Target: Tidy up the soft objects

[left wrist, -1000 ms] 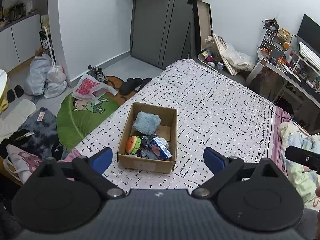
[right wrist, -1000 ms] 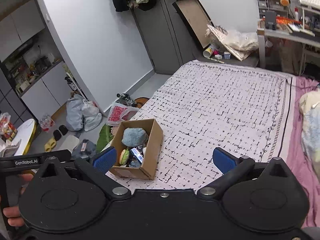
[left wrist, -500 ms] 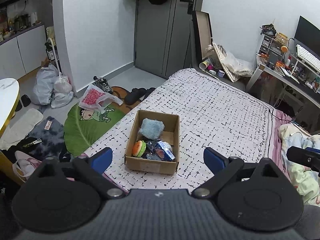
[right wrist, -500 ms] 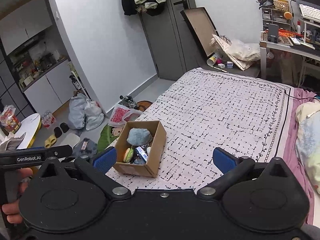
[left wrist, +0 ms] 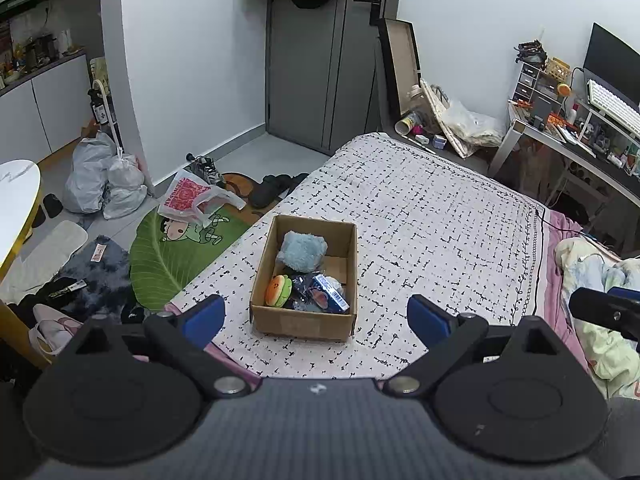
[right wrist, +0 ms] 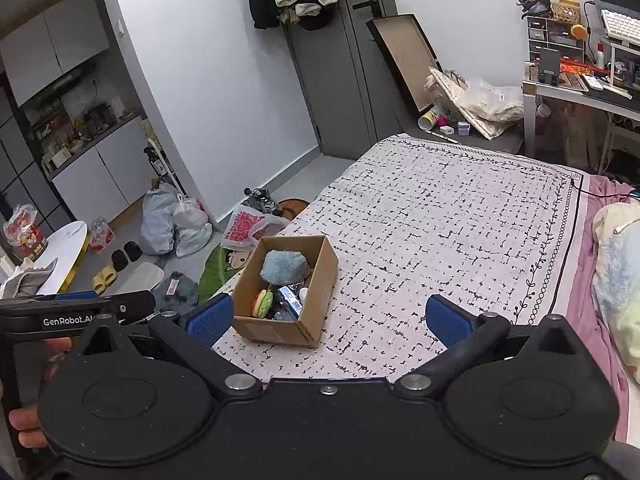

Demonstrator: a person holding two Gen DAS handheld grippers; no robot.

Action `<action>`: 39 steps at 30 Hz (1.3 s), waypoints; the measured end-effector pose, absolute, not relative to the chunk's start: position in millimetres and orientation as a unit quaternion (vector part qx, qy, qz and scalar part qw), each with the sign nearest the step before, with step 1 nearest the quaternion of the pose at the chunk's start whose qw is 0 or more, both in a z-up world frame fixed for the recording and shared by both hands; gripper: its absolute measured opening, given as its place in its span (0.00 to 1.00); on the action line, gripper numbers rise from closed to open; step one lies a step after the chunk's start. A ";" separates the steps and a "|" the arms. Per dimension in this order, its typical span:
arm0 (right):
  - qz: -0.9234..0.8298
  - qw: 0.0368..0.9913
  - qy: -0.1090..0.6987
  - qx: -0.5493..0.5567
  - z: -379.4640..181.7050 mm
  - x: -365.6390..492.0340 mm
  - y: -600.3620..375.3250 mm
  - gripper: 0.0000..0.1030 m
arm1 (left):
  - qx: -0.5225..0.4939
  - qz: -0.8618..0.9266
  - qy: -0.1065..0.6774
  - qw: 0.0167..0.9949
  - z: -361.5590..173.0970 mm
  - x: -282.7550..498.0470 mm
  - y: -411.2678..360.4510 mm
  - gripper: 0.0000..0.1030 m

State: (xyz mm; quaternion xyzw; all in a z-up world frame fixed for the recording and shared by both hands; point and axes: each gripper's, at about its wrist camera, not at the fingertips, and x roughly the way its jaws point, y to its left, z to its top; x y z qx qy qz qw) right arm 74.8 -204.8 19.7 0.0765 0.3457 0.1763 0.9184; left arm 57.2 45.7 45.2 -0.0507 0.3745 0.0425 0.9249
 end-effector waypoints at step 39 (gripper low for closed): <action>0.182 0.922 0.338 0.058 27.9 69.1 -195.3 1.00 | -0.044 0.039 0.370 0.927 53.6 53.4 43.9 0.94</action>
